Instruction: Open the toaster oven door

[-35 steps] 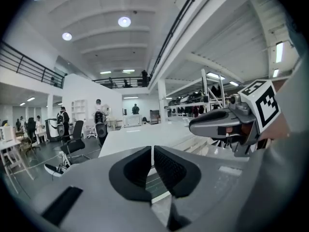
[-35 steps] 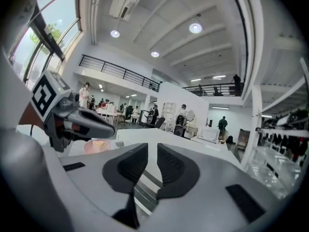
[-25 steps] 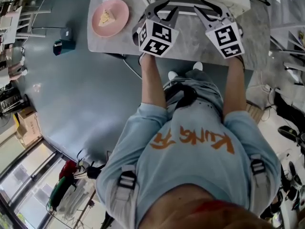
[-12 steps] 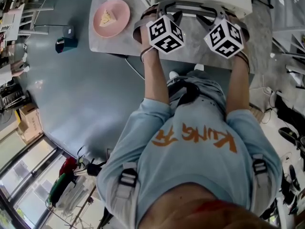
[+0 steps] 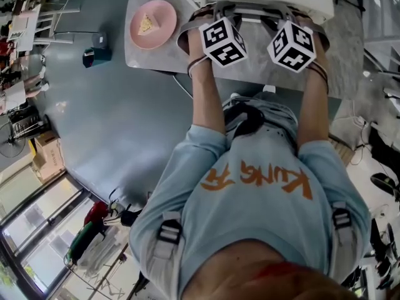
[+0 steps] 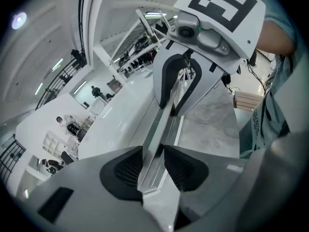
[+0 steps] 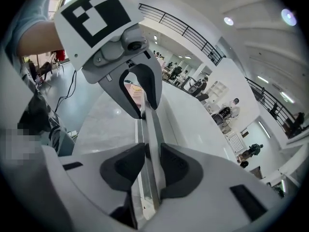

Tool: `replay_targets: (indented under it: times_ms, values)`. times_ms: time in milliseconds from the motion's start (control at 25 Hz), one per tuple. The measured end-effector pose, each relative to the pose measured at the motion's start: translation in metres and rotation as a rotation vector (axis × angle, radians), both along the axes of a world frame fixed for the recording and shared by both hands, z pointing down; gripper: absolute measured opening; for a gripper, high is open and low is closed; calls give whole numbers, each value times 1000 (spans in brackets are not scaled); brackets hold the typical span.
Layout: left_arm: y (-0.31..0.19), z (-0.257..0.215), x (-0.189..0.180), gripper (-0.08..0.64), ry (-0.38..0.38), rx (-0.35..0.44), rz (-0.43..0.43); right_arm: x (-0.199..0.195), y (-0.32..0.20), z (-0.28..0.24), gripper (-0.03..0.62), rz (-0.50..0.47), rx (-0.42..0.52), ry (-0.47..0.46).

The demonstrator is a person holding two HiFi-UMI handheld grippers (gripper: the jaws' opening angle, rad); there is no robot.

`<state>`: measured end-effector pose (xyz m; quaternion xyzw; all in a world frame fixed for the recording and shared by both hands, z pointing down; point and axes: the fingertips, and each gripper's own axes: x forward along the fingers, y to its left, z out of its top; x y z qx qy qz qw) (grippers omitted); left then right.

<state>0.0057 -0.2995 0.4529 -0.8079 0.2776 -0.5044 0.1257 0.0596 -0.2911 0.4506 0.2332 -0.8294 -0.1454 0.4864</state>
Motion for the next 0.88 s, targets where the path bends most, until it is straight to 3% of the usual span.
replay_targets:
  times_ms: [440,880]
  values:
    - [27,11,-7,110,-62,32,101,-8,23,10,101,93,-3,-6]
    - [78,34,-11,91,-46,29,167,-10,70,33,104,206,16,46]
